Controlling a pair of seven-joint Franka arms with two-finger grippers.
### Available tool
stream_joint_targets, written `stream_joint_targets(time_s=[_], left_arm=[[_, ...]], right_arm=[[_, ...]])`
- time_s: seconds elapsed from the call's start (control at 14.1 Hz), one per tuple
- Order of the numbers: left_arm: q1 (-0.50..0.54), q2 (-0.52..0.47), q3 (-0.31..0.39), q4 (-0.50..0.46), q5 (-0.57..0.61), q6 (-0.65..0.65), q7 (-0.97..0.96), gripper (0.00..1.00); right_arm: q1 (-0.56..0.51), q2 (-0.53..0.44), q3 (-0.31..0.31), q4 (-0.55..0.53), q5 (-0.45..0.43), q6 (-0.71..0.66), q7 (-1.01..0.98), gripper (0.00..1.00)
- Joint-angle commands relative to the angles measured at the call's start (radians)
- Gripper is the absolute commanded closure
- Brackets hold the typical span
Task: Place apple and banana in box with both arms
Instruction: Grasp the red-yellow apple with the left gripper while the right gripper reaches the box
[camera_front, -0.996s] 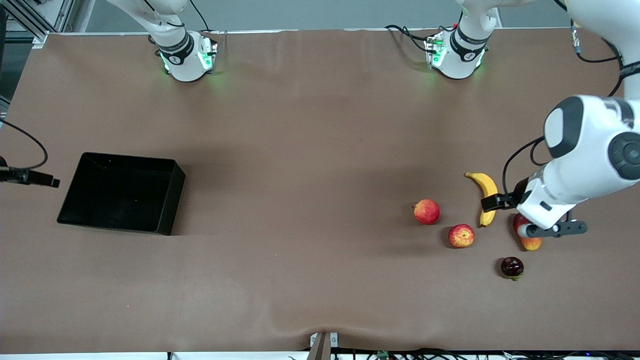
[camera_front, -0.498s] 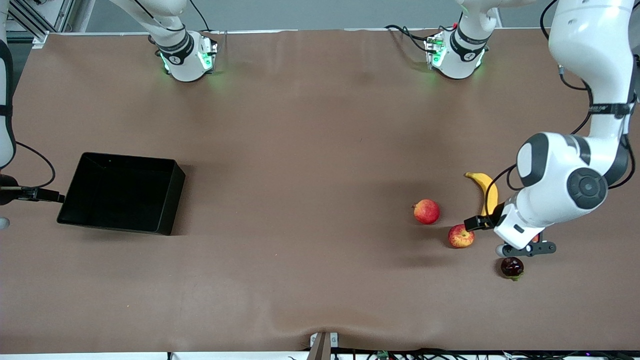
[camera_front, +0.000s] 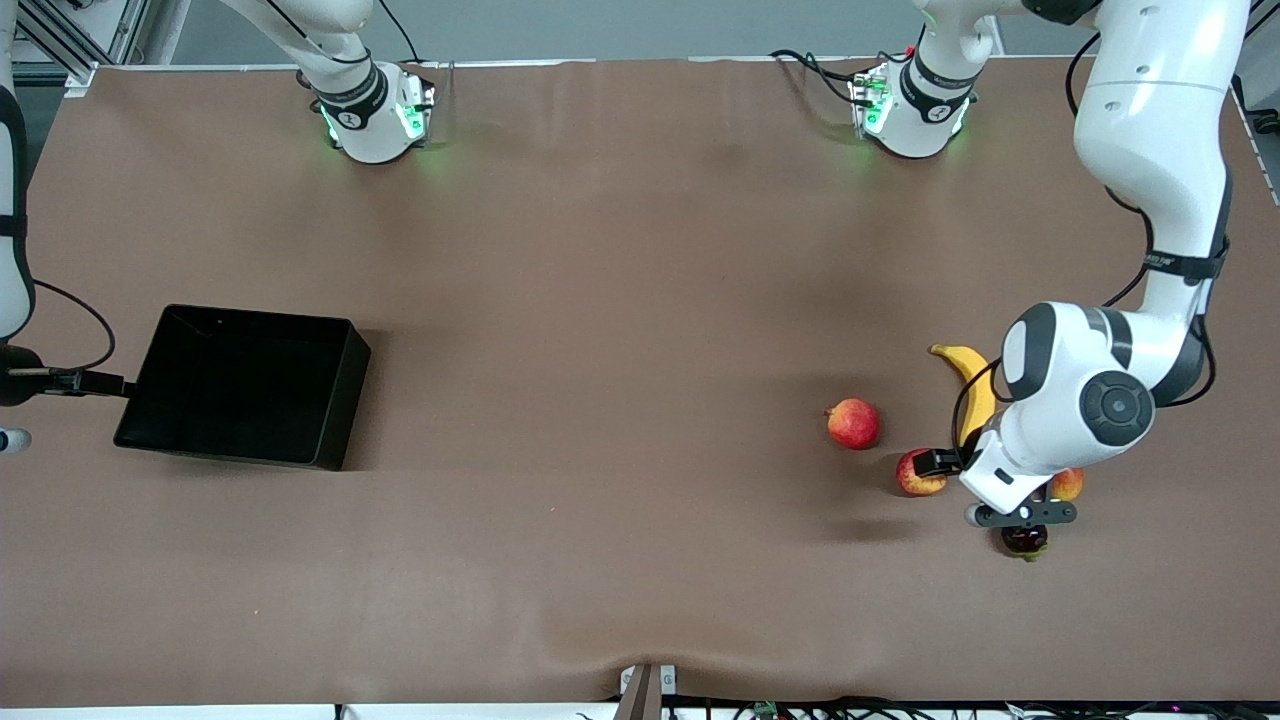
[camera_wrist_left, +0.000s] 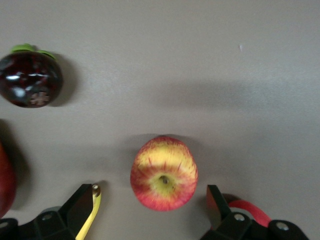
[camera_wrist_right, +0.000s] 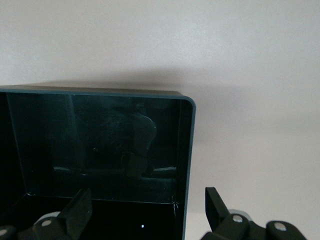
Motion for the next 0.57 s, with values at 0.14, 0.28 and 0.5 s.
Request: stream_joint_targets(time_s=[0.14, 0.28, 0.5], left_arm=[[-0.010, 0.065, 0.001, 0.023, 0.012, 0.057, -0.014, 0.00], [-0.010, 0.086, -0.001, 0.023, -0.002, 0.058, -0.014, 0.00], [-0.008, 0.097, 0.001, 0.023, -0.011, 0.060, -0.013, 0.02]], right_arm=[[-0.081, 0.058, 0.019, -0.014, 0.012, 0.073, -0.036, 0.00], [-0.083, 0.083, 0.019, -0.034, 0.012, 0.145, -0.038, 0.00], [-0.072, 0.115, 0.019, -0.062, 0.015, 0.193, -0.035, 0.00]])
